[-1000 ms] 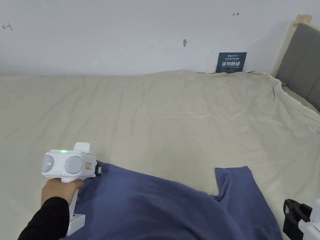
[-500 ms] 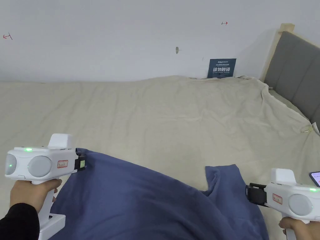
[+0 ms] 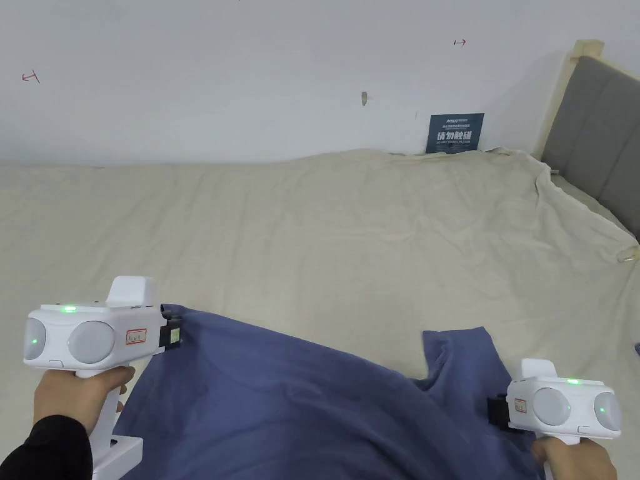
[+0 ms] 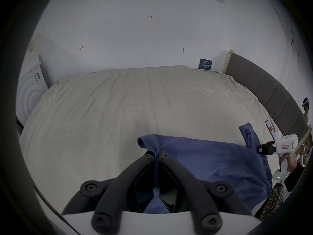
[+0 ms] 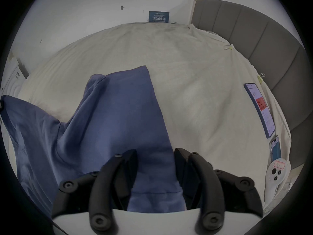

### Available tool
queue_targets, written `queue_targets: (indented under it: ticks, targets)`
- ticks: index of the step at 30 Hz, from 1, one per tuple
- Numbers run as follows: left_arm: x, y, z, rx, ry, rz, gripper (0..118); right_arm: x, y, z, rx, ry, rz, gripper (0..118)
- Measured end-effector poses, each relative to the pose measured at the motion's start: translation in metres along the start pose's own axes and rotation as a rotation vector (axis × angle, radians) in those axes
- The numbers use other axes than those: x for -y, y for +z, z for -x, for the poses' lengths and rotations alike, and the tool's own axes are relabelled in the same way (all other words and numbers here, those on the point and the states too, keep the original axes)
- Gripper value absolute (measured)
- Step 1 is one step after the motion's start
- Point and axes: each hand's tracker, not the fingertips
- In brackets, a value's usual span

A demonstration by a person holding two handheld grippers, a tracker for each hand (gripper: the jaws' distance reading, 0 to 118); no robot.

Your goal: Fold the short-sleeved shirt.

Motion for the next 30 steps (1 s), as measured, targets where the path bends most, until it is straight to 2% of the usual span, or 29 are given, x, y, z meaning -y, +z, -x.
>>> queue_targets:
  ticks: [1, 3, 5, 8, 14, 21, 30]
  targets:
    - [0.001, 0.0, 0.0, -0.001, 0.0, 0.001, 0, 0.006, 0.003, 0.001, -0.004, 0.008, -0.008, 3]
    - [0.004, 0.0, 0.001, 0.001, 0.003, 0.004, 0, 0.007, 0.004, 0.006, 0.011, 0.079, -0.022, 2]
    - [0.007, 0.003, 0.002, -0.002, 0.011, 0.0, 0, 0.012, 0.011, 0.006, 0.014, 0.099, -0.035, 1]
    - [0.013, 0.005, 0.01, -0.007, 0.022, -0.008, 0, 0.01, 0.035, -0.001, -0.022, 0.048, -0.121, 1]
    - [0.011, 0.036, 0.02, -0.019, 0.041, -0.038, 0, -0.001, 0.135, -0.004, -0.173, 0.068, -0.359, 1]
    - [-0.017, 0.091, 0.039, -0.075, 0.054, -0.144, 0, -0.048, 0.236, -0.002, -0.235, 0.047, -0.572, 1]
    - [-0.104, 0.169, 0.059, -0.17, 0.045, -0.336, 0, -0.137, 0.315, 0.017, -0.291, 0.042, -0.765, 1]
